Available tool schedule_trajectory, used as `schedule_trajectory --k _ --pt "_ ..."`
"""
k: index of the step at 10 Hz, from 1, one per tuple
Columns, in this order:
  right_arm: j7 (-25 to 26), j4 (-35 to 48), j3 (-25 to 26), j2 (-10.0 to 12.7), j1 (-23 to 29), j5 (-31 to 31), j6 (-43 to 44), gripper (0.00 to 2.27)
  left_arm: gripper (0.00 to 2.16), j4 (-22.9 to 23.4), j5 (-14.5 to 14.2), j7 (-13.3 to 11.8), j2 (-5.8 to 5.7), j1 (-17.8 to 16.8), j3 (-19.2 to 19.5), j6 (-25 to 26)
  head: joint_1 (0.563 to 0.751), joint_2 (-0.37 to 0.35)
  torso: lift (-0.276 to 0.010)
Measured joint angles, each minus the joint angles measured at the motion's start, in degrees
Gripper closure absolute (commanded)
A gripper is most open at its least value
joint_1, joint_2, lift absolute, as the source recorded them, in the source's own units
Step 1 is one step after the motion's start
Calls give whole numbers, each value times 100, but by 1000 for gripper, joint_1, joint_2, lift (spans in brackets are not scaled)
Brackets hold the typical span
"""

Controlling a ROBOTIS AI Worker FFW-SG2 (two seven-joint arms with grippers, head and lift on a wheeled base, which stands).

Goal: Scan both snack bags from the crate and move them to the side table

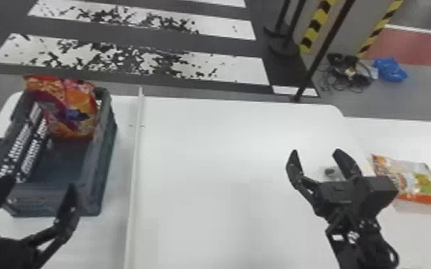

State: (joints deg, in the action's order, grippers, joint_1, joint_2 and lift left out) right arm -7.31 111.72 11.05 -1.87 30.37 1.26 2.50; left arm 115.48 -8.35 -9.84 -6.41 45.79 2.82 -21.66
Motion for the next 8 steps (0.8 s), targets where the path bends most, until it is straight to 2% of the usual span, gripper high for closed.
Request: schedule_trajectory --k 2,4,6,8 --pt "359 -44 -491 82 245 -119 517 63 83 9 0 0 7 0 -12 0 695 -73 -75" --pt "758 -244 -887 136 429 -231 1101 63 83 2 8 0 8 0 -32 -1 695 -39 -75" --pt "875 -398 -1041 182 540 -282 1327 63 87 7 7 19 9 0 -49 -4 695 -16 -75" --pt "880 -451 -1086 187 583 -284 1397 63 87 104 -113 10 9 17 -40 -49 695 -6 -75"
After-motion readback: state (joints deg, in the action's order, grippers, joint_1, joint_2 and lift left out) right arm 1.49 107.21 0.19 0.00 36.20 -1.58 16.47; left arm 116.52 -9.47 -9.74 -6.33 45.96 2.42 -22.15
